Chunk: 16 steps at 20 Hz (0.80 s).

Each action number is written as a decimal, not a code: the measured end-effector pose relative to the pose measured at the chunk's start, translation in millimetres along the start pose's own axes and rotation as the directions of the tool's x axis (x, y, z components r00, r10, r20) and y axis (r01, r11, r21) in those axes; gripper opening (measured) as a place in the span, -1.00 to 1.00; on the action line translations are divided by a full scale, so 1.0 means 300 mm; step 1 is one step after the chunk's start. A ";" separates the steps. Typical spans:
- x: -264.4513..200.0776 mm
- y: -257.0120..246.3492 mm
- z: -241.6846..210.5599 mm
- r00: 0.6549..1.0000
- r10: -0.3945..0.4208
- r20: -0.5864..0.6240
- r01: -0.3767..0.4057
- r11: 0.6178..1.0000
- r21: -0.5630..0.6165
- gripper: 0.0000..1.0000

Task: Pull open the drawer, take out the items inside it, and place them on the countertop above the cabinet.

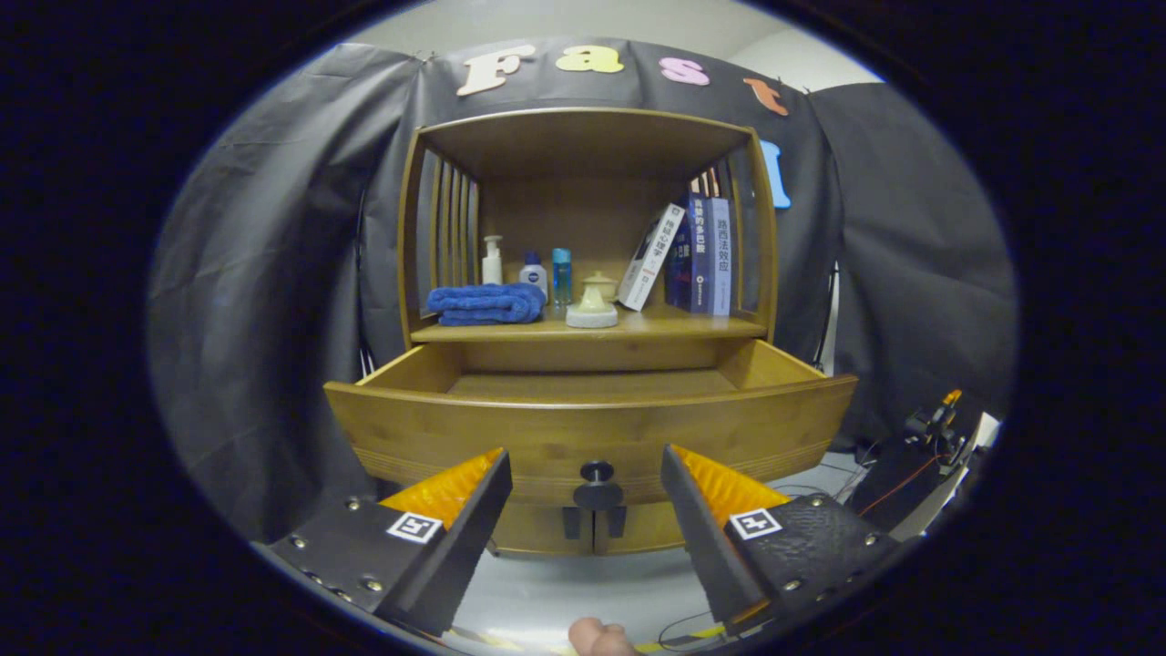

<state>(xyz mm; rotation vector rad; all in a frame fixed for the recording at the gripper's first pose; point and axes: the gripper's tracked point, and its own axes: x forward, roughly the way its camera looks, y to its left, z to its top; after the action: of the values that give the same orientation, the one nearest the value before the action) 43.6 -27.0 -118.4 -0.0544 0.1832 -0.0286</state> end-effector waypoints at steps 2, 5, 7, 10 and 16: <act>0.024 -0.003 -0.027 1.000 -0.011 -0.014 0.011 1.000 -0.010 0.98; 0.057 0.019 -0.045 1.000 -0.013 -0.008 0.013 1.000 0.002 0.98; 0.085 0.035 -0.079 1.000 -0.002 -0.024 0.002 1.000 -0.006 0.98; 0.124 0.033 -0.091 1.000 -0.005 -0.002 0.005 1.000 -0.008 0.98; 0.205 0.002 -0.127 1.000 0.001 -0.018 0.000 0.999 0.048 0.98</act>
<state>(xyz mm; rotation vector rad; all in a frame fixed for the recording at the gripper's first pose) 97.0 -30.6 -166.9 -0.0059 0.2002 -0.0333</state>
